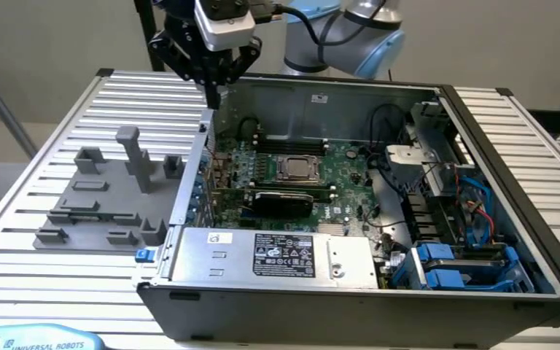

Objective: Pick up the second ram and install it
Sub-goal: 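Reach for the second ram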

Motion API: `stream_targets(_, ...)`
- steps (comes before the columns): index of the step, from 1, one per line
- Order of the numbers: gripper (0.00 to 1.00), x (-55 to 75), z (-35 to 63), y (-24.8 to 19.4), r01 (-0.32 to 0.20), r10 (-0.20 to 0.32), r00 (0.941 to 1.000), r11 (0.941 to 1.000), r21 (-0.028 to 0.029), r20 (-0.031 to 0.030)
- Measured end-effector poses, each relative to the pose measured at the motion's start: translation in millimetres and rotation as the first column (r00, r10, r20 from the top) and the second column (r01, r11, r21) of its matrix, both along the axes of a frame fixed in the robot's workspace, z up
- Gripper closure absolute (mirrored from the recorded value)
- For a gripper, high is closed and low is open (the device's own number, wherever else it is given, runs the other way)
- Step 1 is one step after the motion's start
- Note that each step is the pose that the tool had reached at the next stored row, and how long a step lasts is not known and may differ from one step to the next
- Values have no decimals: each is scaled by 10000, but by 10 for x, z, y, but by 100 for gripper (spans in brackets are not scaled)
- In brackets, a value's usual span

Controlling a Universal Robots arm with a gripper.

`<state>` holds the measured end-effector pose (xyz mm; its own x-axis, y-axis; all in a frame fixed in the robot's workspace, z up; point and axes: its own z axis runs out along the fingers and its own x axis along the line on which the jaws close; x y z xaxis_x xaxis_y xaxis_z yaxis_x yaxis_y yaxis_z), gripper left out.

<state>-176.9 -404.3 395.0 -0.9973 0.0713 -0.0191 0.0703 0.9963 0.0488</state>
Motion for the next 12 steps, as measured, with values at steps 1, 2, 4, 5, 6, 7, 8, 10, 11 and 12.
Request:
stream_targets(1,89,-48,-3,-5,-2,2,10000,10000,0,0)
stream_targets(2,89,-94,-5,-9,-1,1,10000,10000,-1,-1)
stream_targets(4,89,-184,-11,-16,0,0,10000,10000,0,0)
stream_targets(5,89,-230,-15,-19,-1,1,10000,10000,0,0)
stream_targets(6,89,-275,-19,-23,-1,1,10000,10000,0,0)
stream_targets(7,89,-320,-22,-26,-1,1,10000,10000,0,0)
stream_targets(8,89,-365,-27,-28,0,0,10000,10000,0,0)
stream_targets(10,89,-455,-40,-34,-1,1,10000,10000,-2,0)
stream_targets(11,89,-502,-47,-37,-1,1,10000,10000,-3,-1)
stream_targets(12,89,-547,-54,-40,0,0,10000,10000,-4,-1)
